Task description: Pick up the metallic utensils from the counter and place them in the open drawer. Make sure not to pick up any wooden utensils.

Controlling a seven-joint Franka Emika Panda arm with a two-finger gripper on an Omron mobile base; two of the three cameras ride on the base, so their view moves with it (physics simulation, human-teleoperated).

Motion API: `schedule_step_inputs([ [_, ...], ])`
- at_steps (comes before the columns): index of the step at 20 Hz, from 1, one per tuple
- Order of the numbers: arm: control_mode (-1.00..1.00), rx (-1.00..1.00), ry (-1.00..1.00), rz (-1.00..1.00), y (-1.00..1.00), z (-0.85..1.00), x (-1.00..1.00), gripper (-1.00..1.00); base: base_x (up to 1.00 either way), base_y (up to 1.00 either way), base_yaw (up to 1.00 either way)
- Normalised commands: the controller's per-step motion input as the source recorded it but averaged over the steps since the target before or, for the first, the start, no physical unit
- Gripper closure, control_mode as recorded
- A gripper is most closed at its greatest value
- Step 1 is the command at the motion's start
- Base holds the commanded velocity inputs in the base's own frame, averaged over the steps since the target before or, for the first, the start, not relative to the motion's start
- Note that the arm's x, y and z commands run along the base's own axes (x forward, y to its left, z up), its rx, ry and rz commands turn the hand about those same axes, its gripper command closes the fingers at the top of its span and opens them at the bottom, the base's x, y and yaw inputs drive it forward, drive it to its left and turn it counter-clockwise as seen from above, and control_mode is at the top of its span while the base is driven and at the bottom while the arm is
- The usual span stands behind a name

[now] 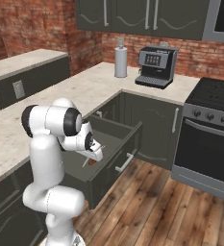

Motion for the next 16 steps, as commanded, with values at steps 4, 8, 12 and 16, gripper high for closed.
schedule_step_inputs([
  [4,-1.00,0.00,0.00,0.00,0.19,-0.23,0.27,1.00,0.00,0.00,0.00],
  [8,-1.00,0.00,0.00,0.00,0.09,-0.38,0.22,1.00,0.00,0.00,0.00],
  [12,-1.00,0.00,0.00,0.00,0.00,-0.39,0.01,1.00,0.00,0.00,0.00],
  [16,-1.00,0.00,0.00,0.00,-0.03,-0.35,0.00,1.00,0.00,0.00,0.00],
])
